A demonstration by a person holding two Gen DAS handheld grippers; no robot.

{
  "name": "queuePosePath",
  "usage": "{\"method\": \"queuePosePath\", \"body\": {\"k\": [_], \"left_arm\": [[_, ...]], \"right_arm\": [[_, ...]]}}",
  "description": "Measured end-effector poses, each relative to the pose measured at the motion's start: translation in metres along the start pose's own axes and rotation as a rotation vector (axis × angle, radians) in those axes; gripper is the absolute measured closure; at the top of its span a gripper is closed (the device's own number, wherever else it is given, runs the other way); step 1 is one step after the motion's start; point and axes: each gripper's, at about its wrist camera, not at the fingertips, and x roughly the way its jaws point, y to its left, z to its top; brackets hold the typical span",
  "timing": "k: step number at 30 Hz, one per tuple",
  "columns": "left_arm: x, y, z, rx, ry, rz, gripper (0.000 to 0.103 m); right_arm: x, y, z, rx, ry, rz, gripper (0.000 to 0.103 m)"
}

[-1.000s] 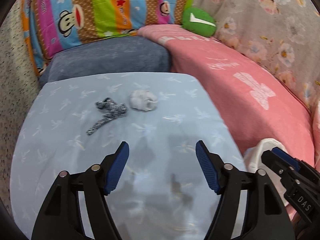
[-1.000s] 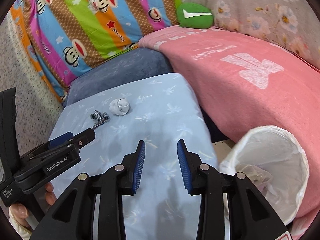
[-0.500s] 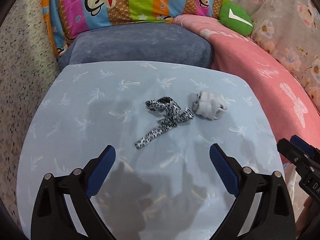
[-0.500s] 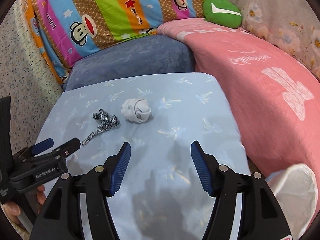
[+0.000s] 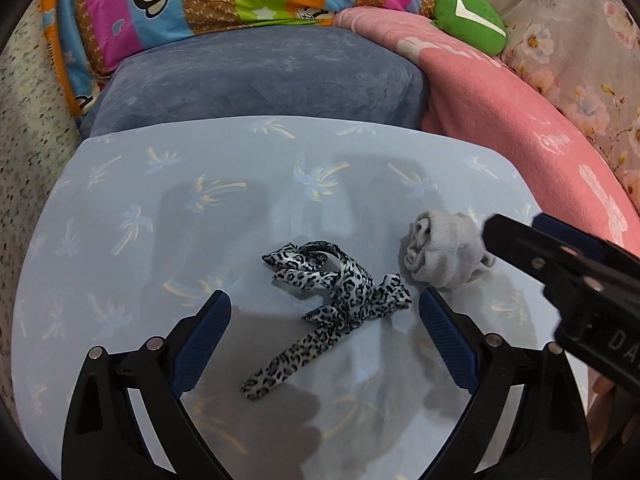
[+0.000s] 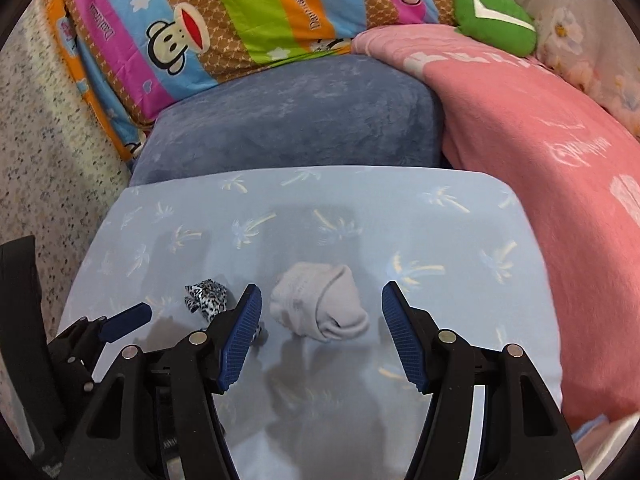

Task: Collect trash
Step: 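Grasp the leopard-print scrunchie with the left tool while the right tool grasps the white sock, then carry the leopard scrunchie and white sock over the white bin with both tools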

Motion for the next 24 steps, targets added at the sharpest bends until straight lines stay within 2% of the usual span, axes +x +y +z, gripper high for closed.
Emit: {"method": "queuePosePath", "body": {"k": [4,6,10,16,18,24], "left_arm": [[0.008,0.007,-0.003,0.009,0.014,-0.011,0.019],[0.014,0.013,-0.004,0.007,0.035,-0.023,0.028],[0.017,0.018,-0.008,0.006,0.043,-0.038,0.034],[0.021,0.008,-0.004,0.024,0.043,-0.087,0.067],[0.022,0.005,-0.003,0.019,0.058,-0.133,0.086],[0.004,-0.006,-0.011,0.037,0.045,-0.134,0.09]], "right_arm": [[0.025,0.002,0.002,0.001,0.05,0.015,0.042],[0.036,0.003,0.001,-0.009,0.073,0.009,0.042],[0.053,-0.001,-0.005,-0.011,0.101,-0.001,0.049],[0.05,-0.007,-0.018,0.02,0.095,0.005,0.063],[0.044,-0.011,-0.024,0.038,0.095,0.006,0.067],[0.008,-0.024,-0.048,0.065,0.077,-0.016,0.073]]}}
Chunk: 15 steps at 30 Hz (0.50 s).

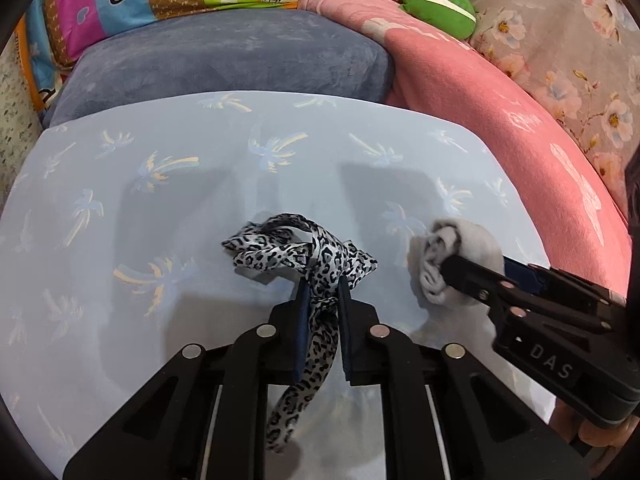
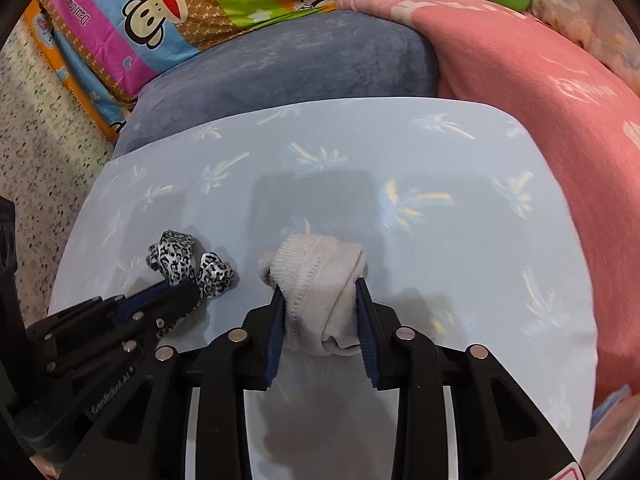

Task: Collect trash
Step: 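Carry the leopard scrunchie and white sock over the white bin with both tools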

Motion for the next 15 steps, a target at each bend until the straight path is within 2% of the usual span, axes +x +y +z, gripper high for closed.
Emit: {"method": "queuePosePath", "body": {"k": [5,15], "left_arm": [[-0.028,-0.02,-0.014,0.03,-0.027,-0.005,0.09],[-0.091,-0.083,-0.053,0.139,-0.093,-0.052,0.09]], "right_arm": [[-0.044,-0.014,-0.035,0.022,-0.047,-0.037,0.073],[-0.141,-0.043,-0.126,0.071,-0.118,-0.112,0.073]]}}
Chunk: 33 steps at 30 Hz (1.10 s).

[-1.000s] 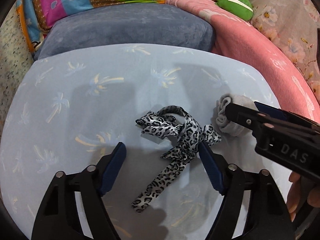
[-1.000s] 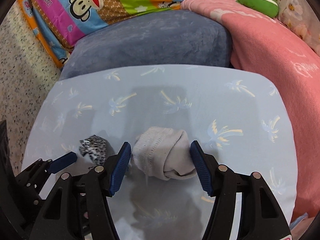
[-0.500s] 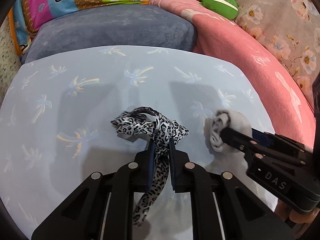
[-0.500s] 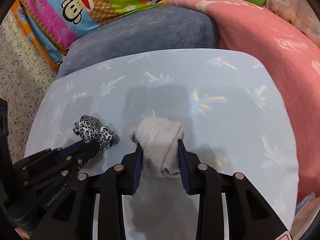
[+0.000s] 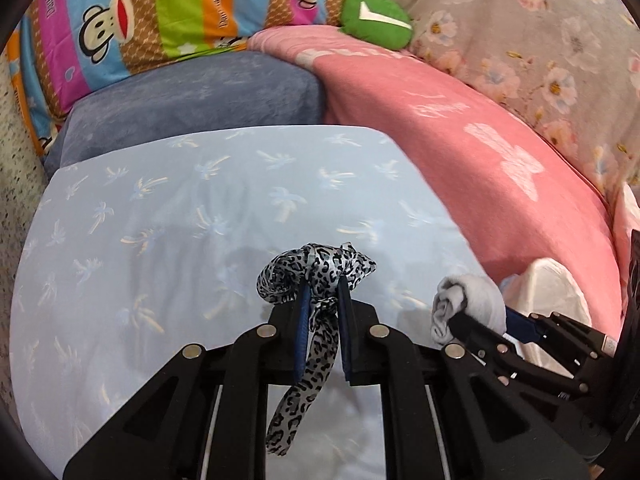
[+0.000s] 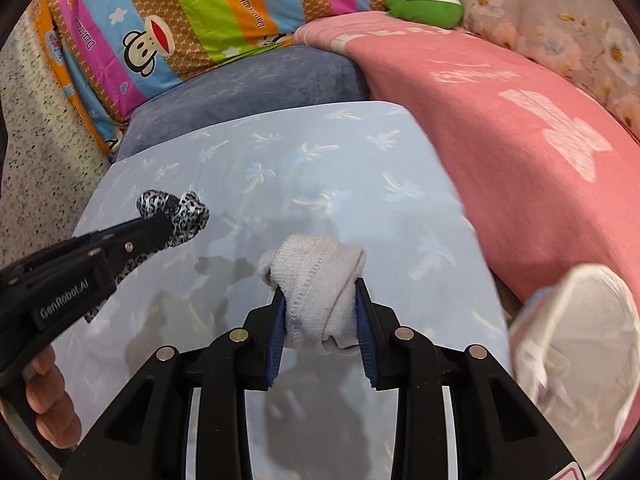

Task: Collect trash
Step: 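Carry the leopard scrunchie and white sock over the white bin with both tools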

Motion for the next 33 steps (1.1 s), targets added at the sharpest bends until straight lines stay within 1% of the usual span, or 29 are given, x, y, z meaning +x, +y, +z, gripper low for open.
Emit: {"method": "queuePosePath", "body": {"k": [4,6,12,16,21,25,29,33], "left_arm": [[-0.017,-0.031,-0.012,0.038,-0.01,-0.028,0.09],[-0.024,-0.049,-0.018,0.058,-0.008,-0.054,0.09],[-0.031,-0.098,-0.033,0.134,0.001,-0.118,0.09],[-0.031,-0.129,-0.043,0.186,0.01,-0.146,0.09],[-0.031,-0.158,-0.054,0.233,0.013,-0.15,0.09],[-0.029,-0.172,-0.063,0.245,0.023,-0.15,0.09],[-0.027,-0.187,-0.071,0.282,0.023,-0.129,0.09],[-0.028,-0.202,-0.074,0.301,0.024,-0.13,0.09]], "right_arm": [[-0.037,-0.02,-0.028,0.044,-0.022,-0.024,0.073],[-0.053,-0.031,-0.04,0.064,-0.032,-0.042,0.073],[-0.094,-0.059,-0.067,0.086,-0.073,-0.149,0.073],[-0.111,-0.08,-0.08,0.11,-0.091,-0.205,0.073],[-0.124,-0.108,-0.095,0.132,-0.095,-0.255,0.073],[-0.129,-0.125,-0.101,0.147,-0.097,-0.268,0.073],[-0.135,-0.142,-0.108,0.174,-0.106,-0.265,0.073],[-0.141,-0.159,-0.115,0.203,-0.116,-0.264,0.072]]}}
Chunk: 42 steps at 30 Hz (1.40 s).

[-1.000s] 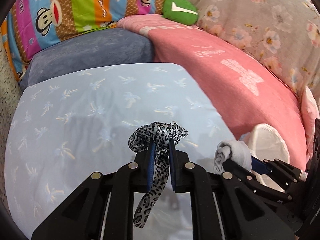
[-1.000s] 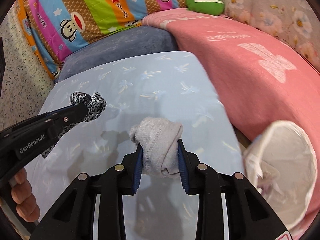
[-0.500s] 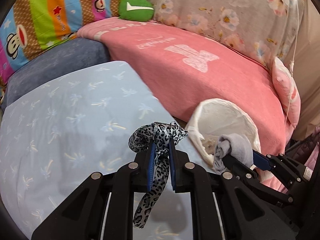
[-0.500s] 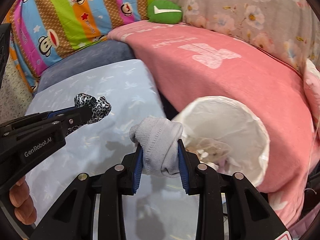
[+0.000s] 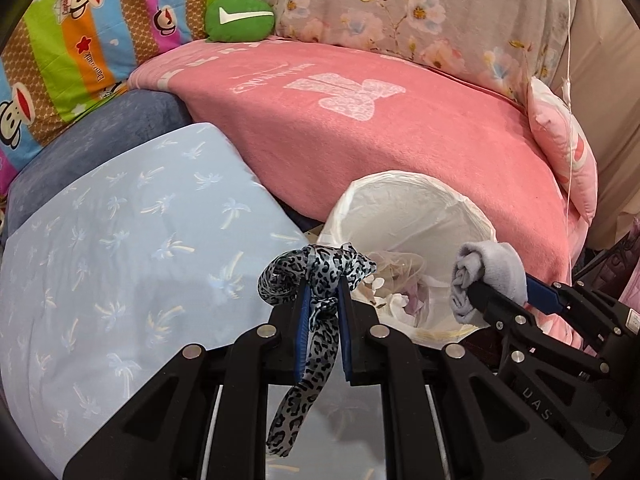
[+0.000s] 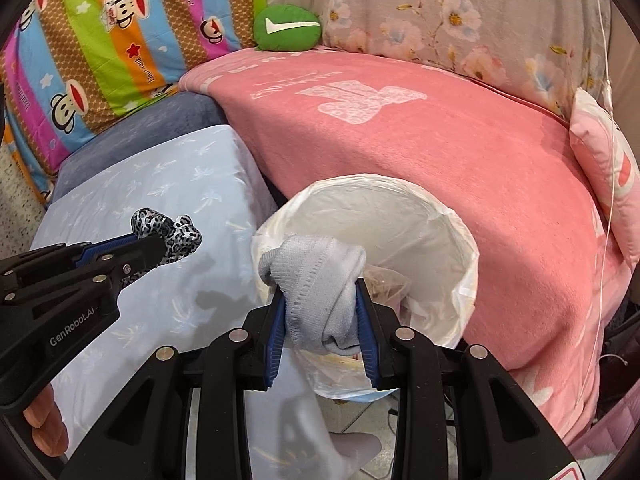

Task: Collect trash
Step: 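Carry the leopard scrunchie and white sock over the white bin with both tools, then open the left tool to drop the scrunchie into the bin while the right tool holds the sock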

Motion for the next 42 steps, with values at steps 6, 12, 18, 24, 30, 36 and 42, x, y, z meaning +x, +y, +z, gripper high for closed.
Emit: {"method": "queuePosePath", "body": {"k": [6,12,18,24,30,36,42], "left_arm": [[0.003,-0.026,0.007,0.037,0.0,-0.018,0.09],[0.012,-0.046,0.017,0.06,0.011,-0.046,0.09],[0.024,-0.065,0.028,0.078,0.024,-0.062,0.088],[0.036,-0.077,0.034,0.101,0.038,-0.069,0.087],[0.045,-0.082,0.039,0.108,0.05,-0.068,0.086],[0.047,-0.083,0.044,0.113,0.042,-0.067,0.07],[0.046,-0.081,0.05,0.107,0.014,-0.033,0.047]], "right_arm": [[-0.004,-0.027,0.0,0.036,-0.014,-0.006,0.072],[-0.005,-0.05,0.004,0.07,-0.024,-0.012,0.072],[0.001,-0.068,0.01,0.099,-0.028,-0.017,0.072],[0.011,-0.079,0.014,0.119,-0.018,-0.017,0.072],[0.019,-0.085,0.019,0.128,-0.009,-0.016,0.072],[0.025,-0.086,0.025,0.128,-0.006,-0.014,0.072],[0.027,-0.087,0.028,0.134,-0.007,-0.017,0.071]]}}
